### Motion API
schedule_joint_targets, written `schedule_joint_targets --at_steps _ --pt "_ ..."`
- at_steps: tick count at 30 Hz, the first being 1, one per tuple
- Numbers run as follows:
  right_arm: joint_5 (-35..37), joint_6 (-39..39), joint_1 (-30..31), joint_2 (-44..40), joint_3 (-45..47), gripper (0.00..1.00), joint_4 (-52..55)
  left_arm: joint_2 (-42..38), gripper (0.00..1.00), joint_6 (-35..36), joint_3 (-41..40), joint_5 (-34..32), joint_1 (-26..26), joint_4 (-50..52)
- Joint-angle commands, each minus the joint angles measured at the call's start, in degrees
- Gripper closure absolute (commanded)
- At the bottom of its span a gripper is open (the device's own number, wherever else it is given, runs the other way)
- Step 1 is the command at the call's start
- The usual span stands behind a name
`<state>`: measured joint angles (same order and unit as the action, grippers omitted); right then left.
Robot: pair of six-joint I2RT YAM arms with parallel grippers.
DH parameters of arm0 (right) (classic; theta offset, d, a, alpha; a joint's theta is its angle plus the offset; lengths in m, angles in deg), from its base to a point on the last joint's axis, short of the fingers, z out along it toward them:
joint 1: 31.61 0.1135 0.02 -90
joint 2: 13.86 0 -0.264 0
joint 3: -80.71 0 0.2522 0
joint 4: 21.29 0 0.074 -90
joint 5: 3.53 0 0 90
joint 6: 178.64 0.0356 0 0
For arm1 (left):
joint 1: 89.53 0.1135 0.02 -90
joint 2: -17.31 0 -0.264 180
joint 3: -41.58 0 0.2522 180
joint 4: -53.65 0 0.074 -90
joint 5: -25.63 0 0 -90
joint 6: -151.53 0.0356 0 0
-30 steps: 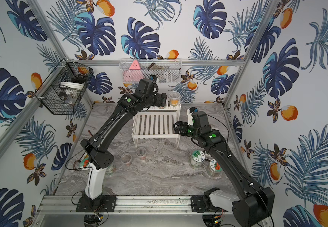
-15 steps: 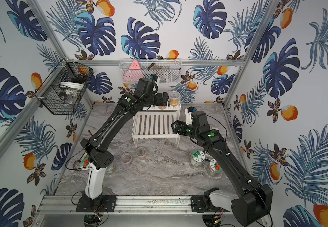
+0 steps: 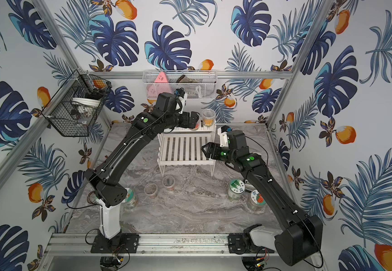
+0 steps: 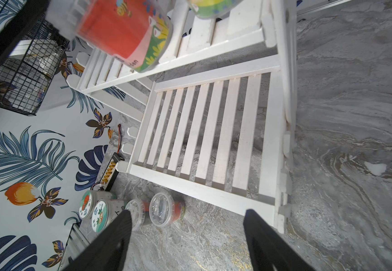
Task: Place the seed container on the shelf
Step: Place the seed jar on the shelf.
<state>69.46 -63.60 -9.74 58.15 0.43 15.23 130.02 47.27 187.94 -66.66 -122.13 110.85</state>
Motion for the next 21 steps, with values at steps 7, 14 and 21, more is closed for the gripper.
schedule_joint_targets --at_steps 7,14,21 --pt "-0.14 0.19 -0.05 -1.09 0.59 0.20 -1.14 -0.30 0.01 13.17 -3.64 7.91 1.49 -3.13" --pt "1.28 -0.86 0.01 -1.62 0.52 0.19 0.00 0.39 0.01 14.17 -4.12 8.19 1.57 -4.62" --pt "1.63 -0.87 0.00 -1.83 0.94 0.19 0.09 1.63 0.06 14.46 -3.12 7.29 1.53 -4.83"
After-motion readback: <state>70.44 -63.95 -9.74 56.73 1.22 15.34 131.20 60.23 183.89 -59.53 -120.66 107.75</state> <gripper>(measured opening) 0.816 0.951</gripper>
